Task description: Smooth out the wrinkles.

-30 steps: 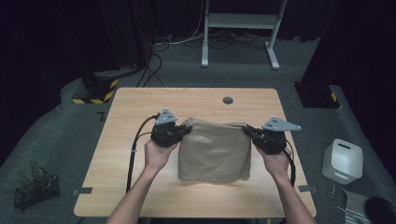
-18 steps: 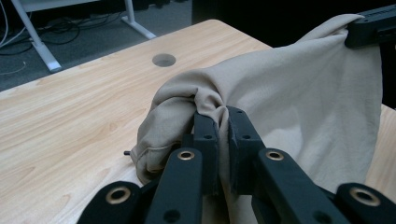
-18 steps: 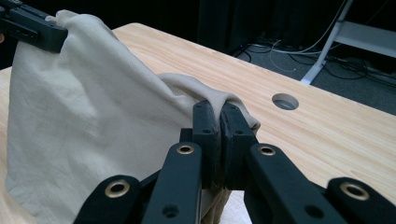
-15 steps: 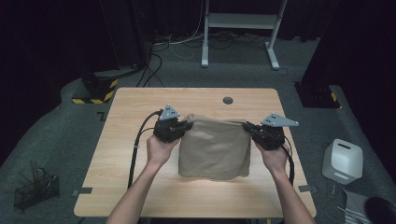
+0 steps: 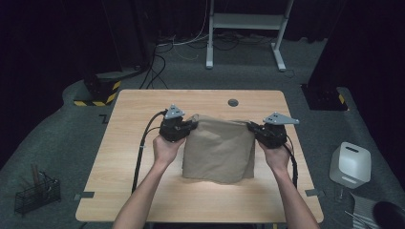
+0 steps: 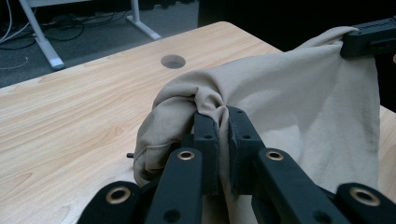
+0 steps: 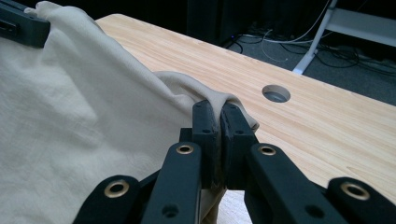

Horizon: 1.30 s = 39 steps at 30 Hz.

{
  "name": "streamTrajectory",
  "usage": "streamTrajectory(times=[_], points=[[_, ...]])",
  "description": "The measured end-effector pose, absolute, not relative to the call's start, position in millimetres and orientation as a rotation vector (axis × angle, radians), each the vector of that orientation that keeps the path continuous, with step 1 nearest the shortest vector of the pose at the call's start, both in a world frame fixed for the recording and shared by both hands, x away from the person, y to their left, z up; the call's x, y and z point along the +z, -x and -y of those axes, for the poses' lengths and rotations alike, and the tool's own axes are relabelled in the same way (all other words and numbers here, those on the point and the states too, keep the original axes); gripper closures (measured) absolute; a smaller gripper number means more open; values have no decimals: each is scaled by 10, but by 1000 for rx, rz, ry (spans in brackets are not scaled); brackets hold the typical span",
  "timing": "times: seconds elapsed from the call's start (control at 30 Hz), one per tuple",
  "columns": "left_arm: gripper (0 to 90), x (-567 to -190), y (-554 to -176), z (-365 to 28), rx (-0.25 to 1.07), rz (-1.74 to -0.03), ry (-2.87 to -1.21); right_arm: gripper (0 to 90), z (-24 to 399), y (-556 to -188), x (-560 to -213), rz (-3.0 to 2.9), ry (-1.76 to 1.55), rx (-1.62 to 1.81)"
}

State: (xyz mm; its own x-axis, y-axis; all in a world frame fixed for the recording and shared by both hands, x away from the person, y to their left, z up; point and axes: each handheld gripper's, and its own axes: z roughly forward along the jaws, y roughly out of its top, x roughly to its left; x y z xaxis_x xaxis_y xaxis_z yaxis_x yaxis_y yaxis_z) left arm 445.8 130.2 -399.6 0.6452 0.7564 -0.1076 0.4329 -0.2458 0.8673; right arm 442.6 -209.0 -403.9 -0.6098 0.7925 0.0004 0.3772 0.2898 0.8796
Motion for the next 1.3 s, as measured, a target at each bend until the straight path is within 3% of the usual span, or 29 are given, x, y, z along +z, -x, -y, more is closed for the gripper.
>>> streamTrajectory(times=[1.3], points=[[844,-4200,-4797,-1265,432,-1031,-1887,863,2043,-4734,-4224,-2119,-1138,1214]])
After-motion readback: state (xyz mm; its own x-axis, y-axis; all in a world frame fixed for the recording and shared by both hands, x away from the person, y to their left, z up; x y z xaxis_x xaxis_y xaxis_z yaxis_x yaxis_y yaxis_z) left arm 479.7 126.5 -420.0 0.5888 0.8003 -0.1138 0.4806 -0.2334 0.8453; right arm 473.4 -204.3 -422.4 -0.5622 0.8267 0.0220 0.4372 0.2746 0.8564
